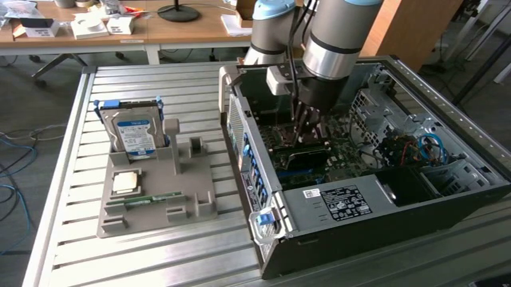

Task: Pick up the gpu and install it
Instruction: 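Press down on the gpu until it lock into place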

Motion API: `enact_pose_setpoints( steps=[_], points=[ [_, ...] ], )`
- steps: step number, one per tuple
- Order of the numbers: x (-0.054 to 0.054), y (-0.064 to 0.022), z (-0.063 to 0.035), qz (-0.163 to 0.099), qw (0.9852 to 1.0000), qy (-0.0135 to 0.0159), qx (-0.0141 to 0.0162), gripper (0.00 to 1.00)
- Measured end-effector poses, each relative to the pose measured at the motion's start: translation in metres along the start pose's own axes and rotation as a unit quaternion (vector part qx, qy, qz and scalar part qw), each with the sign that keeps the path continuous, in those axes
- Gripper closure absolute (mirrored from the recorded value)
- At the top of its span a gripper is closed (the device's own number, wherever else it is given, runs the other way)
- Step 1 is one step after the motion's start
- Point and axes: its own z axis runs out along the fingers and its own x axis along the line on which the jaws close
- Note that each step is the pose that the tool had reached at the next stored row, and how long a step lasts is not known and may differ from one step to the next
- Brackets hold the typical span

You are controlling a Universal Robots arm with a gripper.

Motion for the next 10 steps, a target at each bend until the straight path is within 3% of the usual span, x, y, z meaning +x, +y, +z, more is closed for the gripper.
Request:
enact_pose_setpoints(
  steps=[10],
  points=[
    [0.0003,0.0007,0.0101,0.000,1.0000,0.0000,0.0001,0.89]
  ],
)
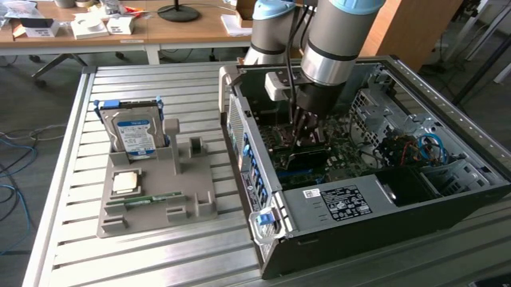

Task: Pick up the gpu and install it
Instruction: 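Press down on the gpu until it lock into place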

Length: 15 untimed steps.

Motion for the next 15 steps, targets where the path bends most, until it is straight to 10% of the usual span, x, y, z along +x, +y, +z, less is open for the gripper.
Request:
enact_pose_setpoints(
  steps=[15],
  points=[
    [0.0001,-0.0001,0.0047,0.000,1.0000,-0.0001,0.0000,0.89]
  ],
)
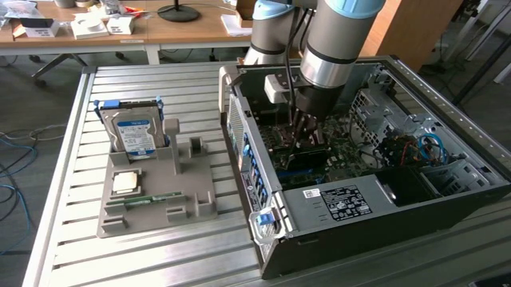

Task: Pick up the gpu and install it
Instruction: 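Press down on the gpu until it lock into place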

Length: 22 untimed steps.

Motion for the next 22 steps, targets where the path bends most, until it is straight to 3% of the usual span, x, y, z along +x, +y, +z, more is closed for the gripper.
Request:
enact_pose_setpoints(
  steps=[22],
  points=[
    [0.0002,0.0008,0.0046,0.000,1.0000,-0.0006,0.0002,0.89]
  ],
)
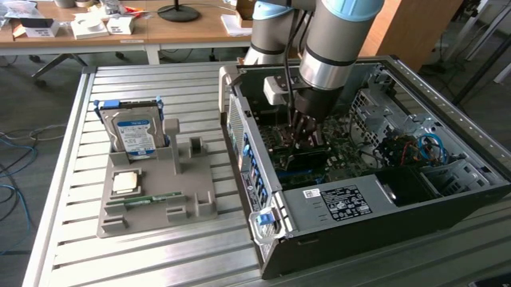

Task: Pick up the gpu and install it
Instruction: 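Press down on the gpu until it lock into place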

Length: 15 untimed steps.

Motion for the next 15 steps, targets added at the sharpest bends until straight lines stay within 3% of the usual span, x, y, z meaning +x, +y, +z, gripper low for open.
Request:
enact_pose_setpoints(
  steps=[4,15],
  points=[
    [-0.0002,-0.0001,0.0014,0.000,1.0000,-0.0013,0.0006,0.89],
    [0.0001,0.0001,0.0030,0.000,1.0000,-0.0002,0.0000,0.89]
  ],
)
